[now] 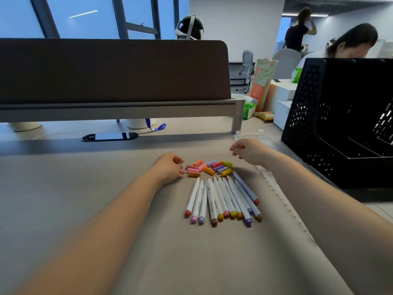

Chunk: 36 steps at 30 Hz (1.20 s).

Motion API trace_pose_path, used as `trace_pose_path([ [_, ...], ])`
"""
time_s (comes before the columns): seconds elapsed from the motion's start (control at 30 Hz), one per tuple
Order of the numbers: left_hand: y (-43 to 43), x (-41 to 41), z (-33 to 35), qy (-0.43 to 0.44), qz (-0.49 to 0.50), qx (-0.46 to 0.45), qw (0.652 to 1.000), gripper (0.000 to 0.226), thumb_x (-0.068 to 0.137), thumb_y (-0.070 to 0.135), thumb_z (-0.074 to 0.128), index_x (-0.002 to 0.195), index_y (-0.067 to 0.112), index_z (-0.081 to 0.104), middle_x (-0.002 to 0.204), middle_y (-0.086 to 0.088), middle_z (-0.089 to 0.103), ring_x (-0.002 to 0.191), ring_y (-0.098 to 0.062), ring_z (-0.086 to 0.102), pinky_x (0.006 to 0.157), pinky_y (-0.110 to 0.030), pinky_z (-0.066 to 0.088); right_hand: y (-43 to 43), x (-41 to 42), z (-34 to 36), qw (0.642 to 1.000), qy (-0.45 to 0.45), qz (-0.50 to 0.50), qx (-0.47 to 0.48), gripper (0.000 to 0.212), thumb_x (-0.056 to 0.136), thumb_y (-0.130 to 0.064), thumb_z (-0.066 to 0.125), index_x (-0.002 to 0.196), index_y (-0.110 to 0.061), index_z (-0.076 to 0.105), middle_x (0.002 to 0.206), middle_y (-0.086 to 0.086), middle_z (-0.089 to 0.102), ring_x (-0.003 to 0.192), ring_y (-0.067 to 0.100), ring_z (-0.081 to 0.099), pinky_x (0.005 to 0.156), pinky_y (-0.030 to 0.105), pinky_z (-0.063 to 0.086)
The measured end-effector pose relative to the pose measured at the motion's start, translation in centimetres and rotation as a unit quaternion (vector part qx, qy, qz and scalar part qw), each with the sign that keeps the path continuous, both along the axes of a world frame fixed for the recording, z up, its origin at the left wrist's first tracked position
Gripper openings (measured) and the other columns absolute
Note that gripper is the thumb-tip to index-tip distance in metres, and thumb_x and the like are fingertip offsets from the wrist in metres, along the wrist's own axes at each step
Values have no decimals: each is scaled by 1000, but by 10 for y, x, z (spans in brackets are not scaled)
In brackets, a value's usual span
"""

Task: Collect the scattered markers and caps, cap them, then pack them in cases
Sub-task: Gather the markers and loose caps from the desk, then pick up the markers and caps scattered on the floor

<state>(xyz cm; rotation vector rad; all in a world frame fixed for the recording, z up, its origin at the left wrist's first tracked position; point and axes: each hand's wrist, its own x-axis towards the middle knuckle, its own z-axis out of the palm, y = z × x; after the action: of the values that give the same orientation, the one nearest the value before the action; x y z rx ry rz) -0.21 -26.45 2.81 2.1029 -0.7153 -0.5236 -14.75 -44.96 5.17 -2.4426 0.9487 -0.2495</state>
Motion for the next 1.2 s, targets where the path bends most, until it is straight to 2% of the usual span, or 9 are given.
trace_pose_path([
  [0.2,88,5,33,-59,54,-68,994,19,96,14,51,114,12,56,107,-7,62,87,-15,62,83,-30,53,70,15,31,996,-88,10,31,23,98,-23,50,114,-11,62,104,4,64,93,16,57,78,28,43],
  [0.33,193,2,55,-96,112,-108,983,14,95,16,54,109,13,55,102,-8,62,85,-15,61,80,-30,53,164,50,44,983,-135,118,40,22,97,-25,50,102,-9,66,103,7,68,90,17,60,70,27,45],
  [0.47,327,-11,72,-124,216,-111,962,15,95,15,54,110,11,56,95,-5,62,77,-9,60,72,-23,51,286,88,53,958,-142,234,85,23,97,-28,52,103,-11,65,101,4,67,79,9,58,66,23,44],
  [0.67,543,-72,73,-131,427,-99,889,15,95,16,54,109,13,57,96,-6,63,81,-14,61,81,-32,53,484,121,53,888,-129,421,131,21,96,-27,54,105,-11,63,100,5,67,89,17,60,73,26,48],
  [0.83,670,-141,56,-116,554,-108,817,6,94,15,55,94,20,59,102,-7,65,76,-12,61,82,-36,52,620,121,36,828,-93,527,164,18,96,-26,54,106,-15,62,103,7,65,91,17,60,74,27,46],
  [0.93,714,-173,43,-108,615,-104,774,8,93,13,55,99,15,59,99,-7,64,72,-11,61,81,-35,52,680,117,18,800,-72,573,163,18,95,-20,55,103,-8,64,98,14,65,80,16,57,73,30,49],
  [1.03,742,-198,24,-85,657,-101,742,13,93,10,54,105,11,59,95,-5,62,70,-10,59,69,-24,51,723,113,-4,774,-47,607,176,12,93,-18,57,92,-9,66,98,18,67,82,21,59,80,38,52],
  [1.13,757,-220,1,-64,691,-98,714,11,94,10,53,103,11,59,93,-5,62,67,-10,57,56,-15,51,751,112,-30,753,-17,629,191,11,92,-17,58,91,-12,67,96,12,68,83,19,60,71,30,49],
  [1.2,761,-231,-16,-45,705,-105,700,11,94,7,51,90,15,58,86,-3,61,60,-8,55,55,-15,49,762,109,-47,743,4,637,206,12,93,-17,56,94,-12,67,95,10,67,83,17,59,67,25,47],
])
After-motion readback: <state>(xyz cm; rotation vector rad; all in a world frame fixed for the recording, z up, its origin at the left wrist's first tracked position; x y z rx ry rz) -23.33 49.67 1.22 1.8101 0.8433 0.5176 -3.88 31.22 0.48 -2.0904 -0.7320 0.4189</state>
